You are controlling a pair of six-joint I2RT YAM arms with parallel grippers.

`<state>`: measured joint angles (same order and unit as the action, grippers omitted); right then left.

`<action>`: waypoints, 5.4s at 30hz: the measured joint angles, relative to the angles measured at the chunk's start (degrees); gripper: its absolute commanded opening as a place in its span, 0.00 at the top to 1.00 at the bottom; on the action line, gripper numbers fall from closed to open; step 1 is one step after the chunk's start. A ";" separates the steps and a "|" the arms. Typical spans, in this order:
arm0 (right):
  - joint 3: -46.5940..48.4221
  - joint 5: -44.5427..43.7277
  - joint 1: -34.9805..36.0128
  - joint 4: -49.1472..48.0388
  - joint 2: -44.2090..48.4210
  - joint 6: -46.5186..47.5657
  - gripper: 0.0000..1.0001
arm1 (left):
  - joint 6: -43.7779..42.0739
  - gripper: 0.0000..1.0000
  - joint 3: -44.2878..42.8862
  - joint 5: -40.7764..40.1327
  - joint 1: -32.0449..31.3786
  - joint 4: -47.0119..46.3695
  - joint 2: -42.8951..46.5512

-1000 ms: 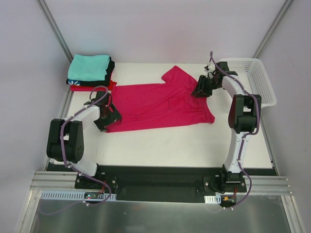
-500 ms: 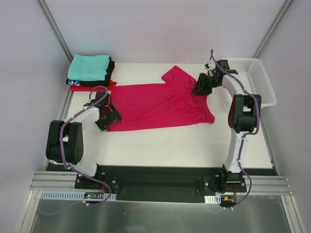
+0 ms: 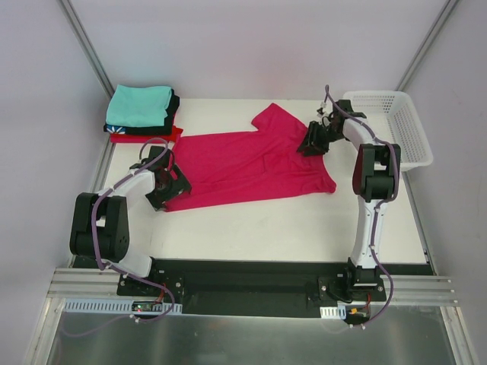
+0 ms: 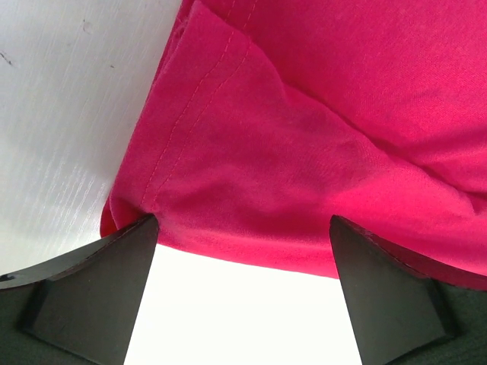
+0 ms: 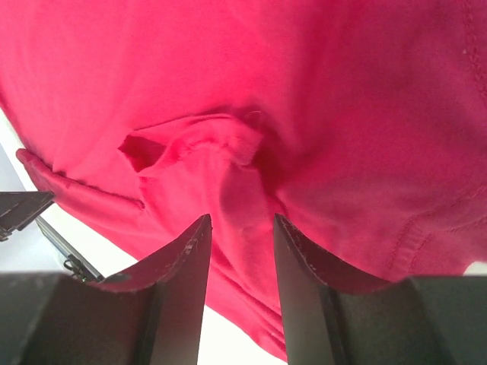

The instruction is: Fold and stack the t-shirts

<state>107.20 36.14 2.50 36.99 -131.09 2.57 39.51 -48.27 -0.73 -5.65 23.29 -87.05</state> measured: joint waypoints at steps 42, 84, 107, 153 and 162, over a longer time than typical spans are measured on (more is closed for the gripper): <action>3.93 -4.37 0.50 10.23 2.49 1.51 0.86 | -0.44 0.03 -0.02 0.02 0.00 3.06 0.55; -28.68 -41.72 2.10 8.02 20.02 2.21 0.77 | -1.53 0.03 -1.14 1.70 0.00 4.15 2.75; -28.76 -47.32 0.96 7.21 18.99 2.45 0.99 | -2.14 0.03 -0.44 1.70 0.13 4.57 5.75; -28.68 -46.80 0.66 7.45 18.88 2.69 0.99 | -1.90 0.99 3.30 -8.37 -0.63 1.64 2.14; -28.70 -46.88 0.42 7.67 18.86 2.97 0.99 | -1.53 1.00 4.94 -8.02 0.20 0.17 3.76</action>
<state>78.50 -10.74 2.92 44.66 -112.22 5.54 37.98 -43.33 -8.75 -5.45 23.46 -83.29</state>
